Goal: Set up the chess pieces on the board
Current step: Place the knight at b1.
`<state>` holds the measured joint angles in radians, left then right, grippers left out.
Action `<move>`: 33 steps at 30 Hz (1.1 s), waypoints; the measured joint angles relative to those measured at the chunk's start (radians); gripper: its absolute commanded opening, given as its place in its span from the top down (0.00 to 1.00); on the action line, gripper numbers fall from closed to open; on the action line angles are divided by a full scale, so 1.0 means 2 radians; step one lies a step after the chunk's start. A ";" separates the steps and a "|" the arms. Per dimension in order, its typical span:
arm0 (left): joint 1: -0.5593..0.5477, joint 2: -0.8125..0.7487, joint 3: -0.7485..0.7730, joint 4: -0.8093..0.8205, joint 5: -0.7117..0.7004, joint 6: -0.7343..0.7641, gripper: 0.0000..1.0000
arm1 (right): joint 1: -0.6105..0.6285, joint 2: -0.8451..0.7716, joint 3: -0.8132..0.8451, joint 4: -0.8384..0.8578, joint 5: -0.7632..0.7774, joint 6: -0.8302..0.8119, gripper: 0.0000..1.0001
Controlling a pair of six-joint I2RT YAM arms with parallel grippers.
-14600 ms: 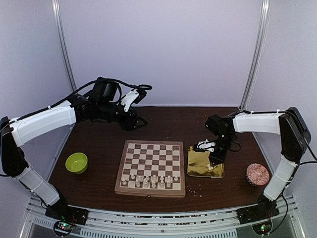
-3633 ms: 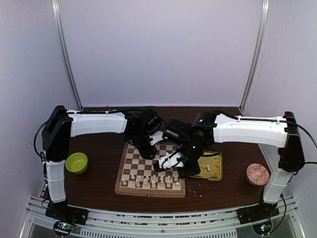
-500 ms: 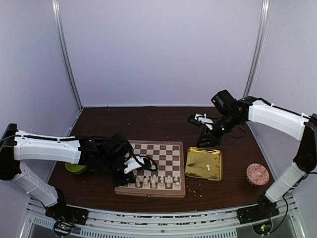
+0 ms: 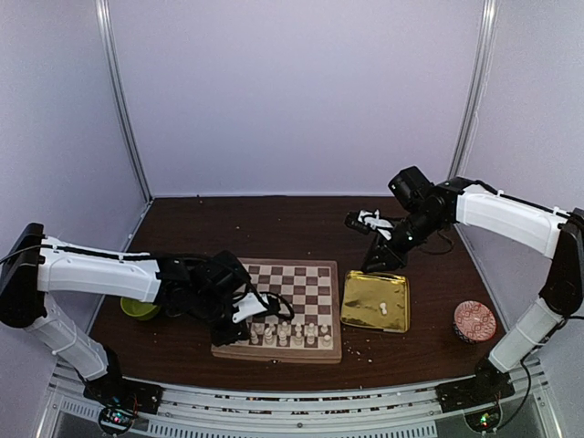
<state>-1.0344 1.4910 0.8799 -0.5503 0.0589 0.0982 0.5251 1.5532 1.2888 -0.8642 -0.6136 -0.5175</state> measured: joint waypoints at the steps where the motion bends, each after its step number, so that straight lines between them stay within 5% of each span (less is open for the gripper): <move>1: 0.000 0.001 0.001 0.000 -0.001 0.000 0.94 | 0.000 0.001 0.000 0.000 0.000 0.000 0.76; 19: 0.000 -0.013 0.003 -0.005 -0.019 -0.003 0.77 | 0.000 0.004 0.000 -0.005 -0.004 -0.004 0.74; 26: 0.000 -0.055 0.042 -0.070 -0.043 0.002 0.69 | -0.001 -0.003 0.002 -0.019 0.024 -0.015 0.73; 28: 0.000 -0.073 0.072 -0.084 -0.066 0.008 0.59 | -0.002 -0.018 0.009 -0.024 0.054 -0.020 0.61; 30: 0.000 -0.087 0.100 -0.084 -0.092 0.017 0.43 | -0.003 -0.044 0.014 -0.019 0.103 -0.022 0.04; 33: 0.005 -0.102 0.134 -0.054 -0.137 0.029 0.22 | -0.014 -0.093 0.011 0.021 0.183 -0.016 0.00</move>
<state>-1.0252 1.2869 1.1469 -0.6586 -0.2142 0.1570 0.4976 1.3674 1.3102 -0.8215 -0.2466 -0.5488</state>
